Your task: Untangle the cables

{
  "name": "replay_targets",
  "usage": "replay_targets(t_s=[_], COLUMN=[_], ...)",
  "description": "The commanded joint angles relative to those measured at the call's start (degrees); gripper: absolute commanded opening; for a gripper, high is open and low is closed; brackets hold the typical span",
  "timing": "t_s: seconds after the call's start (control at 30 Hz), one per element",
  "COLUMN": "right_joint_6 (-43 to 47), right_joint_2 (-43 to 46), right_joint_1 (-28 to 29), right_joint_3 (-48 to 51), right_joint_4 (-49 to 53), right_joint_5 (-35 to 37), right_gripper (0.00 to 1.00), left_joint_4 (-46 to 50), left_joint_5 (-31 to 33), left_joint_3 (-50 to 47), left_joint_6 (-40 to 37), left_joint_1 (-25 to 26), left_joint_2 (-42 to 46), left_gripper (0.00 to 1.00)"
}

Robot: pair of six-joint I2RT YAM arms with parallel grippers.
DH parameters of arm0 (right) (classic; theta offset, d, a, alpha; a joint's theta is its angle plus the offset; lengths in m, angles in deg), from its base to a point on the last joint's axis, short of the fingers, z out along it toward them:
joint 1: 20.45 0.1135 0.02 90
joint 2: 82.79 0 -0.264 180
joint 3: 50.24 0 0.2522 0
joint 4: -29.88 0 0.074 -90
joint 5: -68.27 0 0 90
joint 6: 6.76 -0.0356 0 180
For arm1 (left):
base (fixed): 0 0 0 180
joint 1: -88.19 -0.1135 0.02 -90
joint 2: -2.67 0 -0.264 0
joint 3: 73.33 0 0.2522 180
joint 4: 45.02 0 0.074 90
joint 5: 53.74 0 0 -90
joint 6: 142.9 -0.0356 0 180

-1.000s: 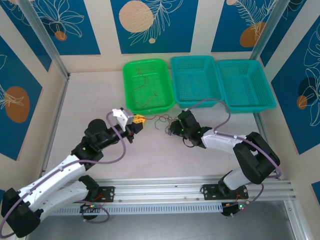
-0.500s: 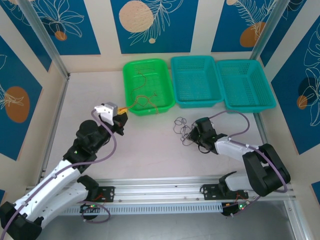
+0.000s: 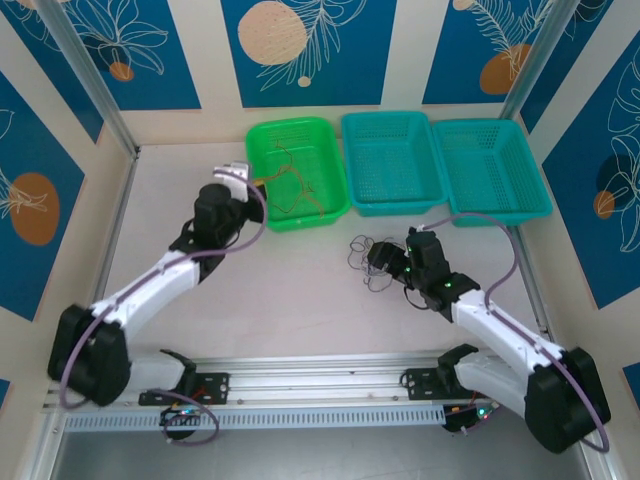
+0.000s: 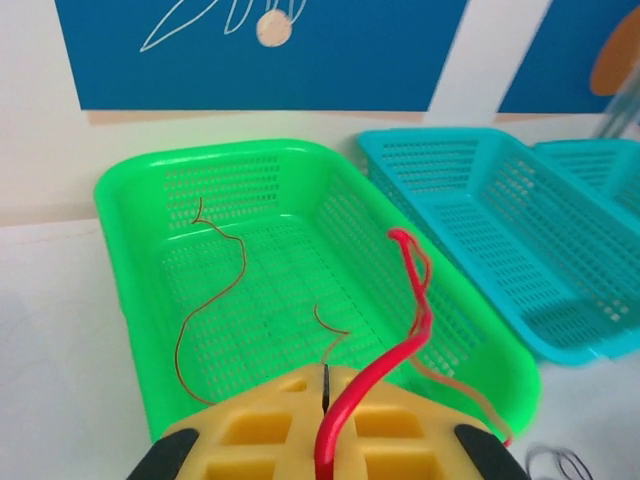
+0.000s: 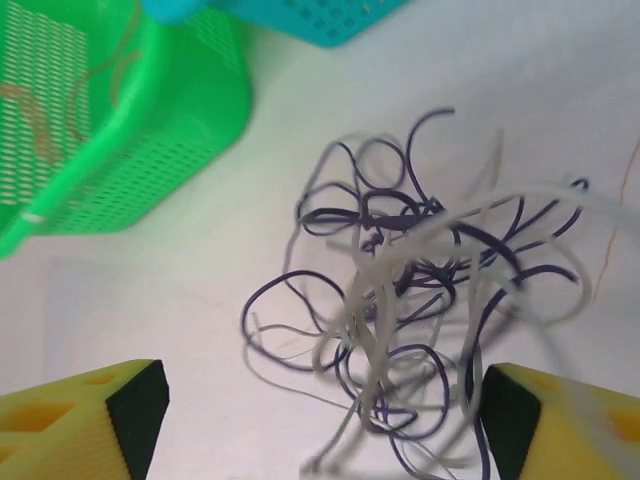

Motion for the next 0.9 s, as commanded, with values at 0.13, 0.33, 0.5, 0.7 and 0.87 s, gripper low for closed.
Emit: replay_targets(t_s=[0.13,0.33,0.5,0.7,0.87], right_joint_6=[0.09,0.06,-0.33,-0.82,-1.51], right_joint_2=[6.48,6.36,6.62,6.58,5.16], right_joint_1=[-0.43,-0.90,-1.28,-1.64,-2.86], right_joint_3=[-2.30,-2.96,-2.84,-2.21,-2.64], right_joint_4=[7.23,7.52,8.84,7.46,9.55], right_joint_5=[-1.00,-2.35,-2.98,-3.28,-1.57], right_gripper=[0.90,0.90,0.90,0.91,0.90], left_joint_4=[-2.07,3.12,16.44,14.17,7.85], left_joint_5=[-3.86,-1.85,-4.18,-9.35,-11.44], left_joint_3=[17.58,33.95,44.13,37.67,28.36], left_joint_6=[7.26,8.23,7.89,11.97,13.95], left_joint_1=[-3.17,-3.16,-3.33,-3.42,-3.17], left_joint_2=[-18.67,-32.83,-36.08,-28.82,-18.65], left_gripper=[0.00,0.17,0.88,0.96,0.96])
